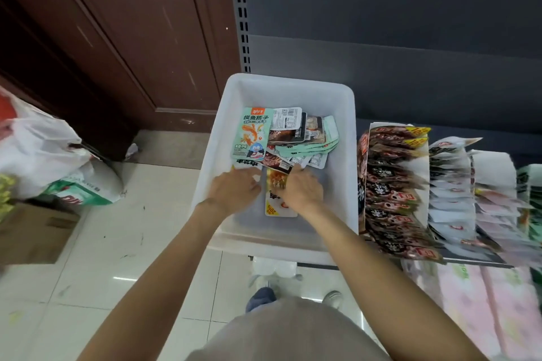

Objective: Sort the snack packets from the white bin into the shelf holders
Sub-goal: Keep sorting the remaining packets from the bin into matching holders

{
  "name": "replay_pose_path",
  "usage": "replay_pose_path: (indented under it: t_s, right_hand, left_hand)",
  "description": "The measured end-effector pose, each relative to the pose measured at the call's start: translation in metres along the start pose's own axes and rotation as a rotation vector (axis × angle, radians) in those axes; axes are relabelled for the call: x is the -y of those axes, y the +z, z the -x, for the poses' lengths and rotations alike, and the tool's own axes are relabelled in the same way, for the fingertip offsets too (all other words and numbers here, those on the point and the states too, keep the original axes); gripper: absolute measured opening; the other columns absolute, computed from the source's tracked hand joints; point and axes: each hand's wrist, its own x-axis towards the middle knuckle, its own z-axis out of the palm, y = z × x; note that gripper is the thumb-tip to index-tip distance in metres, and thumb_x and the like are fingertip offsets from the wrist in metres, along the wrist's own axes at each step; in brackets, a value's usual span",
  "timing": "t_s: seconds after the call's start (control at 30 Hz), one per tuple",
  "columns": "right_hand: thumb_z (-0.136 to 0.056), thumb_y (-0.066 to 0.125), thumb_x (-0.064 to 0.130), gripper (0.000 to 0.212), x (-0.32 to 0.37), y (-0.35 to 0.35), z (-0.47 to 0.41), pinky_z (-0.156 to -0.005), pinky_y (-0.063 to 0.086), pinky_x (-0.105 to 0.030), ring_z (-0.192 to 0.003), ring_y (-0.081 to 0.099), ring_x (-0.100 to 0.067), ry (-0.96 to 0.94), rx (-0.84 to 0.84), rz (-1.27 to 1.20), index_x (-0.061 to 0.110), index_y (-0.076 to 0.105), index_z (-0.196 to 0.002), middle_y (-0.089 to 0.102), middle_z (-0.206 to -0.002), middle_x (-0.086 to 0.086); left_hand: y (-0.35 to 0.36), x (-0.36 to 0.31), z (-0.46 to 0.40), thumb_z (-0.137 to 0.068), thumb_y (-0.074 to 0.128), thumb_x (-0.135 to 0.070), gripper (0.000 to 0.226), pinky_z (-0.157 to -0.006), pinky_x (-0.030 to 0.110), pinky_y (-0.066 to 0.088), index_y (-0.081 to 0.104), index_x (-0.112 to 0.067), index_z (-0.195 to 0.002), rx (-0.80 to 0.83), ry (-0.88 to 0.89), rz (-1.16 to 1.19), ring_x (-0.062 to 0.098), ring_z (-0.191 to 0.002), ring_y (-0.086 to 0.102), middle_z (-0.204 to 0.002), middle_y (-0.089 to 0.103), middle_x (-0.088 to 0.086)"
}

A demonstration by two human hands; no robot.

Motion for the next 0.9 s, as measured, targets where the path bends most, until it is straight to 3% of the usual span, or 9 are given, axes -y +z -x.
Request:
replay_pose_path:
  t_s: [0.13, 0.3, 0.47, 0.57, 0.63, 0.7, 0.77, 0.83, 0.9]
  right_hand:
    - [-0.076, 0.076, 0.038, 0.073, 0.018, 0.019, 0.001, -0.085, 0.043, -0.038, -0.112, 0.044, -0.036, 0.116, -0.071, -0.149, 0.009, 0.03, -0.125, 0.038, -0.123, -0.02]
    - [-0.077, 0.071, 0.005, 0.061, 0.009, 0.009, 0.003, -0.067, 0.043, -0.031, -0.089, 0.054, -0.023, 0.088, -0.083, -0.512, 0.015, 0.034, -0.123, 0.052, -0.1, -0.006]
    - [-0.08, 0.074, 0.013, 0.056, -0.016, -0.021, 0.027, -0.075, 0.053, -0.033, -0.09, 0.059, -0.02, 0.086, -0.111, -0.653, 0.014, 0.038, -0.123, 0.057, -0.111, -0.004]
    - [-0.081, 0.072, 0.005, 0.058, -0.033, -0.041, 0.049, -0.06, 0.053, -0.023, -0.087, 0.062, -0.014, 0.007, -0.036, -0.855, 0.014, 0.037, -0.126, 0.06, -0.117, -0.009]
    - [-0.08, 0.073, 0.007, 0.056, -0.043, -0.056, 0.063, -0.062, 0.051, -0.022, -0.09, 0.064, -0.012, -0.071, -0.026, -0.905, 0.021, 0.038, -0.123, 0.064, -0.114, -0.008]
    - [-0.081, 0.072, 0.007, 0.054, -0.052, -0.07, 0.075, -0.062, 0.05, -0.02, -0.091, 0.064, -0.008, -0.151, -0.021, -0.919, 0.031, 0.038, -0.116, 0.066, -0.11, -0.005]
    - [-0.082, 0.072, 0.009, 0.054, -0.057, -0.085, 0.085, -0.062, 0.048, -0.018, -0.09, 0.063, -0.002, -0.24, 0.034, -0.837, 0.037, 0.037, -0.113, 0.067, -0.106, 0.0]
    - [-0.081, 0.073, 0.009, 0.053, -0.063, -0.095, 0.092, -0.06, 0.049, -0.019, -0.087, 0.064, 0.0, -0.305, 0.104, -0.773, 0.037, 0.04, -0.113, 0.069, -0.1, 0.003]
    - [-0.076, 0.077, 0.009, 0.048, -0.072, -0.106, 0.1, -0.06, 0.053, -0.024, -0.082, 0.066, -0.004, -0.289, 0.001, -0.78, 0.033, 0.05, -0.107, 0.07, -0.094, 0.003]
  left_hand:
    - [0.002, 0.002, -0.013, -0.089, 0.049, -0.029, 0.044, -0.093, 0.033, 0.045, 0.045, -0.035, -0.133, -0.046, 0.007, 0.002, 0.022, -0.116, 0.055, -0.13, 0.057, -0.007]
    - [0.01, 0.004, -0.027, -0.09, 0.049, -0.03, 0.045, -0.09, 0.034, 0.044, 0.042, -0.025, -0.134, -0.055, 0.046, -0.132, 0.022, -0.121, 0.046, -0.132, 0.053, -0.001]
    - [0.018, 0.005, -0.033, -0.088, 0.052, -0.024, 0.048, -0.095, 0.036, 0.04, 0.043, -0.018, -0.135, -0.086, 0.08, -0.275, 0.027, -0.126, 0.037, -0.137, 0.044, 0.004]
    - [0.01, -0.003, -0.028, -0.09, 0.05, -0.03, 0.047, -0.092, 0.038, 0.043, 0.042, -0.018, -0.136, -0.003, 0.094, -0.287, 0.03, -0.122, 0.045, -0.135, 0.045, 0.006]
    - [-0.003, -0.012, -0.018, -0.095, 0.045, -0.036, 0.036, -0.087, 0.035, 0.046, 0.052, -0.021, -0.127, -0.069, 0.129, -0.057, 0.027, -0.11, 0.056, -0.124, 0.058, 0.003]
    - [-0.018, -0.026, -0.002, -0.098, 0.042, -0.041, 0.032, -0.078, 0.031, 0.048, 0.063, -0.023, -0.112, -0.116, 0.102, 0.532, 0.02, -0.097, 0.064, -0.106, 0.068, -0.001]
    - [-0.034, -0.045, 0.013, -0.097, 0.045, -0.042, 0.031, -0.074, 0.027, 0.051, 0.067, -0.022, -0.104, -0.008, 0.029, 1.123, 0.015, -0.086, 0.068, -0.093, 0.072, -0.003]
    - [-0.041, -0.06, 0.018, -0.092, 0.055, -0.033, 0.018, -0.069, 0.023, 0.053, 0.067, -0.022, -0.1, 0.092, 0.09, 1.264, 0.012, -0.079, 0.068, -0.086, 0.072, -0.004]
    - [-0.045, -0.073, 0.019, -0.085, 0.065, -0.018, 0.015, -0.066, 0.021, 0.052, 0.066, -0.017, -0.1, 0.098, 0.213, 1.273, 0.012, -0.079, 0.067, -0.089, 0.071, -0.001]
